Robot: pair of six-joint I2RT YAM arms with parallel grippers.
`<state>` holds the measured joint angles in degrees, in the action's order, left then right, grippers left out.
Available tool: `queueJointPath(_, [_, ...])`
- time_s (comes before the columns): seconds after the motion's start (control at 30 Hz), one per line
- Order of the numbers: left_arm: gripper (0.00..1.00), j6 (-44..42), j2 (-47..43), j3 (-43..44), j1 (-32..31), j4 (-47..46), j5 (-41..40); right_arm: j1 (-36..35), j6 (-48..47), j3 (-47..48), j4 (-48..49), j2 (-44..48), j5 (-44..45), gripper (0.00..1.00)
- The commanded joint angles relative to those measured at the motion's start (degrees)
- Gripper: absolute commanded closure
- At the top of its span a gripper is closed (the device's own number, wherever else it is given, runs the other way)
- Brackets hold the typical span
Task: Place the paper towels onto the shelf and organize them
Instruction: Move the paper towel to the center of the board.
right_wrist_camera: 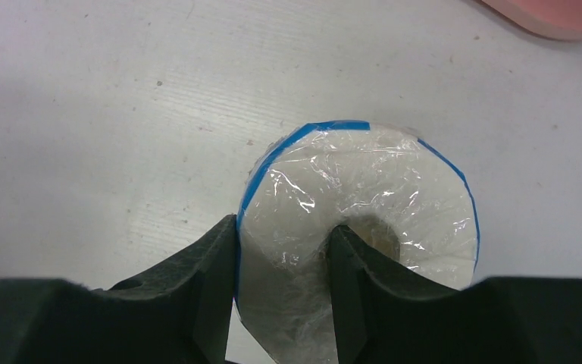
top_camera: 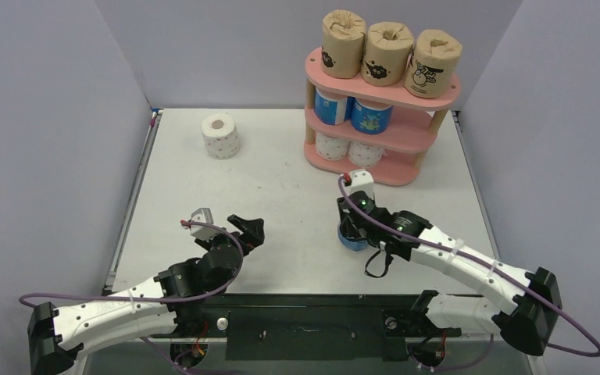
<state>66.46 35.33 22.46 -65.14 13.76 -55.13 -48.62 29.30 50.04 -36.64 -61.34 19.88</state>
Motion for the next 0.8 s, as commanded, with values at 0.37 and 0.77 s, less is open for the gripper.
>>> queueJointPath(0.37, [0.06, 4.87, 2.67, -0.88, -0.07, 3.35, 2.38, -7.35, -14.43, 7.88, 4.56, -14.31, 1.8, 0.71])
queueJointPath(0.77, [0.06, 5.43, 4.79, -1.21, -0.07, 1.99, 3.51, -7.31, -12.94, 5.52, 5.57, -15.84, -1.11, 0.63])
